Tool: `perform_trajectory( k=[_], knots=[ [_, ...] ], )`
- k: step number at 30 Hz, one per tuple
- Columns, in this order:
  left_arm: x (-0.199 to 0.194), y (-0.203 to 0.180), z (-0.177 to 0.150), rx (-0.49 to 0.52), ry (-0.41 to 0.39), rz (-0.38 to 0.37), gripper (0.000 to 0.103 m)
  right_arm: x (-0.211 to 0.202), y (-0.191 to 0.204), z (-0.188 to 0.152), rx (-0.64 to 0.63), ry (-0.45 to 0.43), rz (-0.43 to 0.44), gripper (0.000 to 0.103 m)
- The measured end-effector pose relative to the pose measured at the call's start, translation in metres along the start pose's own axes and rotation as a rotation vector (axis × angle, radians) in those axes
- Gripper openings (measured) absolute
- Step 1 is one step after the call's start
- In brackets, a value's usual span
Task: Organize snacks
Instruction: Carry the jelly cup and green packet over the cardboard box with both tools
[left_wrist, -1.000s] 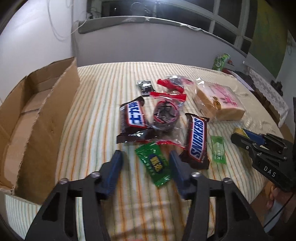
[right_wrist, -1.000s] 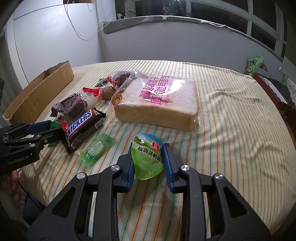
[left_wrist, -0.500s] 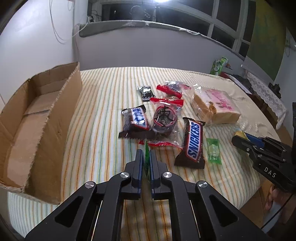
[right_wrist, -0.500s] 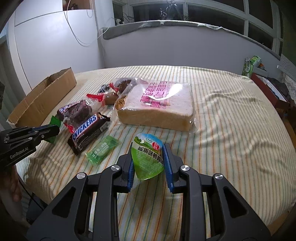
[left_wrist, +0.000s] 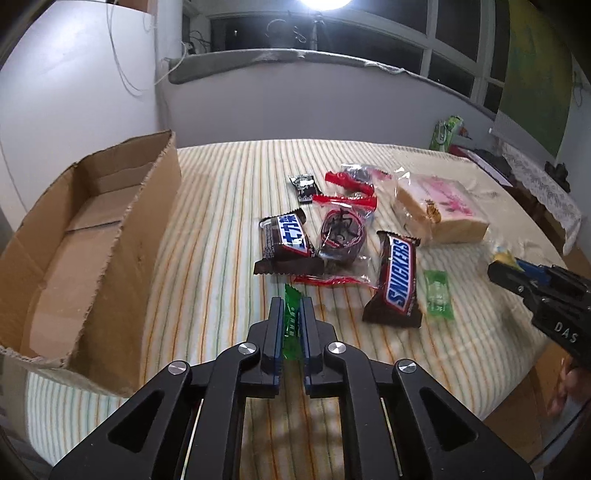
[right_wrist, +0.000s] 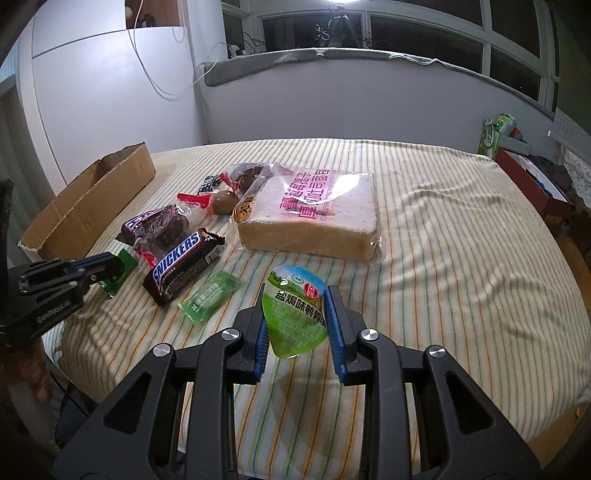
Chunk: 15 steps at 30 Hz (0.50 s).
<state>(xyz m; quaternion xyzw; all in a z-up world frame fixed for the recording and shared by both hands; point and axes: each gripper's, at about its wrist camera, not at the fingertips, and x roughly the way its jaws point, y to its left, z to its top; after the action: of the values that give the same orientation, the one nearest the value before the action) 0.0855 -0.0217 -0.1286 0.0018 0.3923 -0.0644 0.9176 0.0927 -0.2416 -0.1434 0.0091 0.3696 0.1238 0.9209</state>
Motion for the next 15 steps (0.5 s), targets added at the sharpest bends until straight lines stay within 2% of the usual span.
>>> perform_trajectory(
  k=[2, 5, 6, 8, 15],
  knots=[
    [0.004, 0.0, 0.0, -0.006, 0.023, -0.015, 0.018, 0.0, 0.0, 0.0, 0.002, 0.0, 0.001, 0.028],
    [0.008, -0.001, -0.003, -0.018, 0.043, -0.04, 0.018, 0.0, -0.001, -0.001, 0.005, -0.001, 0.004, 0.028],
    [0.008, -0.003, -0.004, -0.008, 0.039, -0.043, 0.018, 0.001, -0.002, -0.001, 0.006, 0.001, 0.004, 0.028],
    [0.009, -0.006, -0.005, 0.005, 0.042, -0.046, 0.004, 0.001, -0.002, -0.002, 0.008, 0.0, 0.004, 0.028],
    [-0.008, -0.013, -0.001, 0.034, 0.002, -0.032, 0.004, -0.004, -0.002, -0.001, 0.014, -0.014, 0.001, 0.028]
  ],
)
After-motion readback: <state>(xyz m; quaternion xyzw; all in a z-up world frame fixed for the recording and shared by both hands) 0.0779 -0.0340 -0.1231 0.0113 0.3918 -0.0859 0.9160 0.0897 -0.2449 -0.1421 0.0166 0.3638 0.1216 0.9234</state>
